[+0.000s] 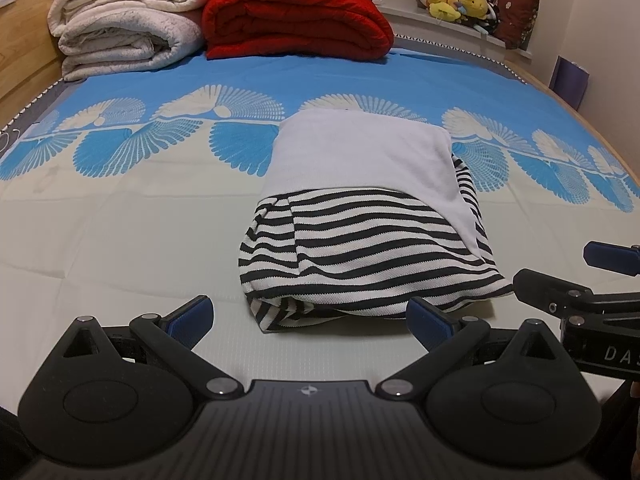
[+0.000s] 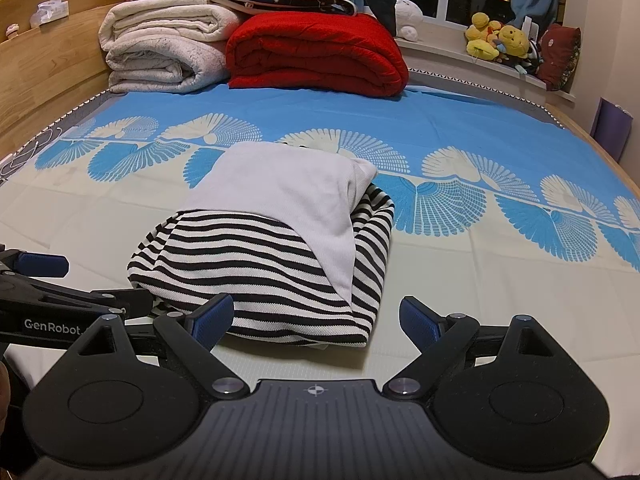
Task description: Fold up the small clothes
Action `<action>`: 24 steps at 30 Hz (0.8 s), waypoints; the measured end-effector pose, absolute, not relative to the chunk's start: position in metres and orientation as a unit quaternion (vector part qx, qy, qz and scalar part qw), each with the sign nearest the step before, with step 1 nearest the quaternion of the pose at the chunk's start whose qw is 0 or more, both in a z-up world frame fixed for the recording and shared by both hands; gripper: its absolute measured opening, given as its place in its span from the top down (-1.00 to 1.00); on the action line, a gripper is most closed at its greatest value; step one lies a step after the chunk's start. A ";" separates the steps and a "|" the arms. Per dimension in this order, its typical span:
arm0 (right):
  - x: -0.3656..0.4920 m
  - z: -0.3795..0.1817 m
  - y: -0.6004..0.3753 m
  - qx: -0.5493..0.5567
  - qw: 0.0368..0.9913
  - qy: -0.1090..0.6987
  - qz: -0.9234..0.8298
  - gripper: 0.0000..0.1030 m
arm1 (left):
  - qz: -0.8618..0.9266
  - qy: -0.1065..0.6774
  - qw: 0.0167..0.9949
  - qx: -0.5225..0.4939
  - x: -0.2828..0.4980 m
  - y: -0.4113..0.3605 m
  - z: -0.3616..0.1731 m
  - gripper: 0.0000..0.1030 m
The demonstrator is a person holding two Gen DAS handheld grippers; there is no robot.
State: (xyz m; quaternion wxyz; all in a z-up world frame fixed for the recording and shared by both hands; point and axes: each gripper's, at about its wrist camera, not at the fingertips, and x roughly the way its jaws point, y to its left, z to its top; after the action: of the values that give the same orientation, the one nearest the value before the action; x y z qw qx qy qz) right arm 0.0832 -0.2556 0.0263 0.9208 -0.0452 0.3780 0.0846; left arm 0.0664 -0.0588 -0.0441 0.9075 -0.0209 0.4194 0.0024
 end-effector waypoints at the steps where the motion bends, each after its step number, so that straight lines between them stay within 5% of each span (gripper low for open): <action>1: 0.083 0.026 -0.256 -0.045 0.921 0.378 0.085 -0.76 | 0.002 0.419 0.908 -0.021 0.066 -0.059 -0.044 -0.99; 24: 0.083 0.027 -0.255 -0.046 0.921 0.379 0.085 -0.76 | 0.000 0.418 0.908 -0.018 0.067 -0.060 -0.044 -0.99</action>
State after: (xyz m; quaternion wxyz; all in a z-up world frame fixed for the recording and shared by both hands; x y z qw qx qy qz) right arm 0.0830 -0.2550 0.0266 0.9205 -0.0462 0.3786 0.0847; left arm 0.0670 -0.0599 -0.0436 0.9081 -0.0182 0.4184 0.0000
